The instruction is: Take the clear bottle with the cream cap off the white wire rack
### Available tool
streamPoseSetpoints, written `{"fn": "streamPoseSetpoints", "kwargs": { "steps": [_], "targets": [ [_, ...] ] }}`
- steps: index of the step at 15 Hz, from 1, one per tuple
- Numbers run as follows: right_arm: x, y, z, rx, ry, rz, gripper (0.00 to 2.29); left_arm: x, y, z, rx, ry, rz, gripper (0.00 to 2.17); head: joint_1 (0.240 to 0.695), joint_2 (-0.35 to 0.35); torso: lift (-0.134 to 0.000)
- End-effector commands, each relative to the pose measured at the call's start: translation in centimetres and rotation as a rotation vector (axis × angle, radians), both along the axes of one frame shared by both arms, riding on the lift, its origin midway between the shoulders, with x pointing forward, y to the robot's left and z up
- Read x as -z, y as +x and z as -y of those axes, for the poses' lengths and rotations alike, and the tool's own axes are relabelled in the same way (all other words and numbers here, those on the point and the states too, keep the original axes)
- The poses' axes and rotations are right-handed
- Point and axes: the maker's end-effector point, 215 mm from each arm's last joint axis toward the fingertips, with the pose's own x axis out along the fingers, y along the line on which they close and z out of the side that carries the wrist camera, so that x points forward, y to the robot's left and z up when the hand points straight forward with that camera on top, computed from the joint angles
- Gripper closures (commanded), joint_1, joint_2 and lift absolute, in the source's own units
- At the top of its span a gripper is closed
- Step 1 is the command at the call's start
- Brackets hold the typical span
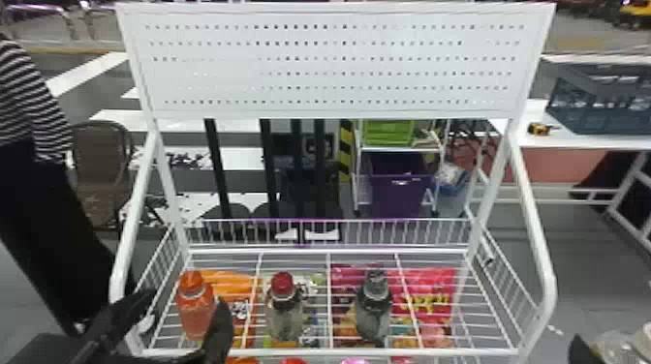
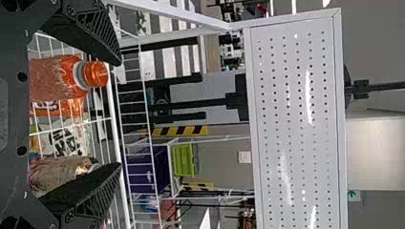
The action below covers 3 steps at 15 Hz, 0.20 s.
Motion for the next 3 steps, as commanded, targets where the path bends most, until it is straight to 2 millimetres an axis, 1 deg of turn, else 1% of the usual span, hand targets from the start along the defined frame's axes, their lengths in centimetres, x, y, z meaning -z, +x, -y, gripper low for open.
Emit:
{"fn": "streamPoseSetpoints", "kwargs": {
  "steps": [1,3],
  "targets": [
    [-0.24,0.00,-0.06,-0.004,0.008,0.006,1.50,0.02,0.01,-0.08,-0.003,0.000,0.000,0.14,0.499,0.000,0.000],
    [-0.35,-0.03,-0.13,-0.006,0.007,0.007,1.50,0.06,-0.01,-0.25,-0.009,0.002,-0.001,0.14,0.499,0.000,0.000]
  ]
}}
